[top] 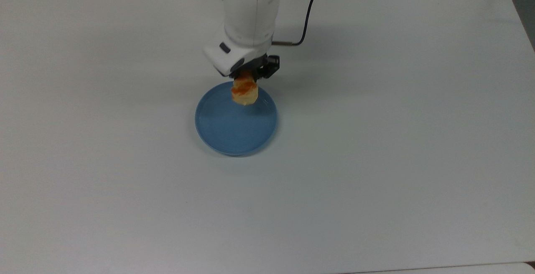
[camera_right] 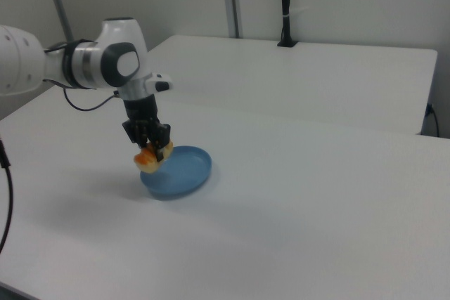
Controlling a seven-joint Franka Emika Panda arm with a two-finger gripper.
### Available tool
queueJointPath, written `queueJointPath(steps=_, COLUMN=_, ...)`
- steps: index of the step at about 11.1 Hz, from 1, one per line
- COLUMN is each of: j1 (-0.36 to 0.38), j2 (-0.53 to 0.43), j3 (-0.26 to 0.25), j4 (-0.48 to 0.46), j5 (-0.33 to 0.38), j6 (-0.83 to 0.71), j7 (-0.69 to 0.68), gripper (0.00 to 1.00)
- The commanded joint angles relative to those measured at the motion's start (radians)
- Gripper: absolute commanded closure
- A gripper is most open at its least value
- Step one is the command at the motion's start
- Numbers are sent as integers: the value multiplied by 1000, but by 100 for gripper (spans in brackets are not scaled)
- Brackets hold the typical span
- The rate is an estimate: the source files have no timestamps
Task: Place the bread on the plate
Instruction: 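Lift the bread roll and carry it over the blue plate, then lower the bread onto the plate, open the gripper, and raise it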
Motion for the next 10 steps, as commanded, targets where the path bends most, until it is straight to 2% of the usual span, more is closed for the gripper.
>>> queueJointPath(steps=1, j1=2, j2=143, j3=-12, j4=109, j5=-34, j6=8, j7=-1, gripper=53)
queueJointPath(steps=2, j1=-1, j2=172, j3=-16, j4=130, j5=-34, j6=43, j7=6, gripper=44)
queueJointPath(steps=5, j1=0, j2=185, j3=-30, j4=132, j5=-54, j6=88, j7=48, gripper=0)
queueJointPath(steps=7, j1=12, j2=141, j3=-32, j4=129, j5=-52, j6=68, j7=54, gripper=0)
queueJointPath(steps=10, j1=14, j2=-63, j3=-30, j4=109, j5=-38, j6=-103, j7=109, gripper=0)
